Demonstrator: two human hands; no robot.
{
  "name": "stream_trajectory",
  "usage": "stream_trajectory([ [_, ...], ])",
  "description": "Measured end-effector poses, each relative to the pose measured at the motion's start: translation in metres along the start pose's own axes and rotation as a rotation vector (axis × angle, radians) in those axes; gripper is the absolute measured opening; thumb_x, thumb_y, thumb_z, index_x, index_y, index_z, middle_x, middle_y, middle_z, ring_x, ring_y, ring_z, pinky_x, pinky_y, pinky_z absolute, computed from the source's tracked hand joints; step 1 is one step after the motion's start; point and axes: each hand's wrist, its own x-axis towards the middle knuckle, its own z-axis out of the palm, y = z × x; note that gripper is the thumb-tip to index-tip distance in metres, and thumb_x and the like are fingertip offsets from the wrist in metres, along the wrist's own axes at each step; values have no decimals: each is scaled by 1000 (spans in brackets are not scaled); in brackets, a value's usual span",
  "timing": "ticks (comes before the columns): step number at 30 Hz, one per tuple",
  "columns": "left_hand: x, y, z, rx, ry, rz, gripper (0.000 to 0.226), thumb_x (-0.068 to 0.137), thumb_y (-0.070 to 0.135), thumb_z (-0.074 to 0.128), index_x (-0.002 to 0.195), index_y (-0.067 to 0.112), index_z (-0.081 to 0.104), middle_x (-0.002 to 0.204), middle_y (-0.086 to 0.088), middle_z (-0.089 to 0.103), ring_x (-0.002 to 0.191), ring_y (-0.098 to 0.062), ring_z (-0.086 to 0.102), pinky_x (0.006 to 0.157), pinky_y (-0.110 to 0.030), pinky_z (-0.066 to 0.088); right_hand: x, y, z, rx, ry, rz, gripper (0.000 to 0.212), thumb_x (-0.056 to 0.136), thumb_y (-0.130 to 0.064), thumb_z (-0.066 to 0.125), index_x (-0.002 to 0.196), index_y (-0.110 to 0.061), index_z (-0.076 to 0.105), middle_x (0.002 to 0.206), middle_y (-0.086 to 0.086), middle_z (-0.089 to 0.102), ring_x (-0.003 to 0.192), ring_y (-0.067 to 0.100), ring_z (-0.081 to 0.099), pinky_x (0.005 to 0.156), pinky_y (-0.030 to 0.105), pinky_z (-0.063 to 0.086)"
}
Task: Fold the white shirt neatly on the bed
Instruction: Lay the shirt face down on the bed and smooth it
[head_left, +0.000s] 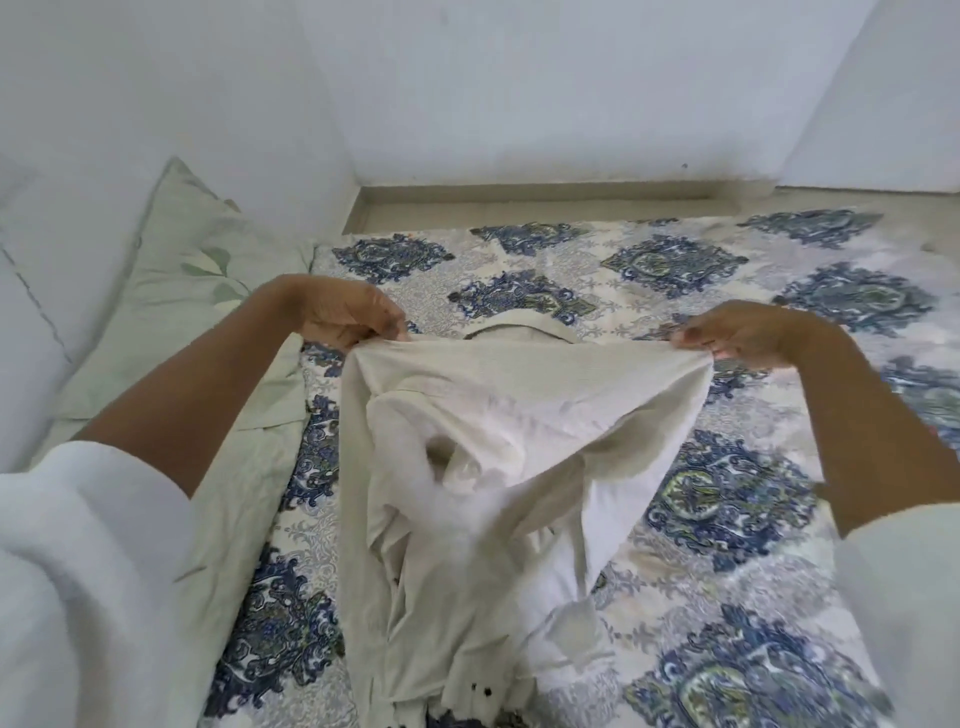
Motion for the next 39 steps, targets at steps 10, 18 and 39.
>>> stream_trajectory([
  [10, -46, 94, 101, -75, 512, 495, 25, 58, 23, 77, 70, 17, 56, 66, 0, 51, 59, -12, 45, 50, -19, 35, -93, 20, -66, -86, 121, -205, 8, 75, -12, 70, 74, -11, 62, 72, 0, 53, 69, 17, 44, 65, 29, 33],
  [18, -50, 163, 190, 545, 1289, 460, 14, 94, 16, 50, 104, 5, 48, 105, -24, 59, 96, -37, 55, 78, -37, 40, -163, 33, -128, 126, 386, -394, 13, 73, -2, 72, 73, -13, 64, 72, 3, 58, 72, 19, 49, 62, 29, 34],
  [39, -105, 126, 244, 221, 624, 637, 8, 79, 15, 66, 75, 19, 71, 74, 4, 68, 69, -11, 61, 65, -18, 48, -280, 90, -136, 441, 486, -500, 57, 23, -50, 91, 66, -17, 76, 64, -4, 70, 59, 10, 62, 63, 19, 54],
])
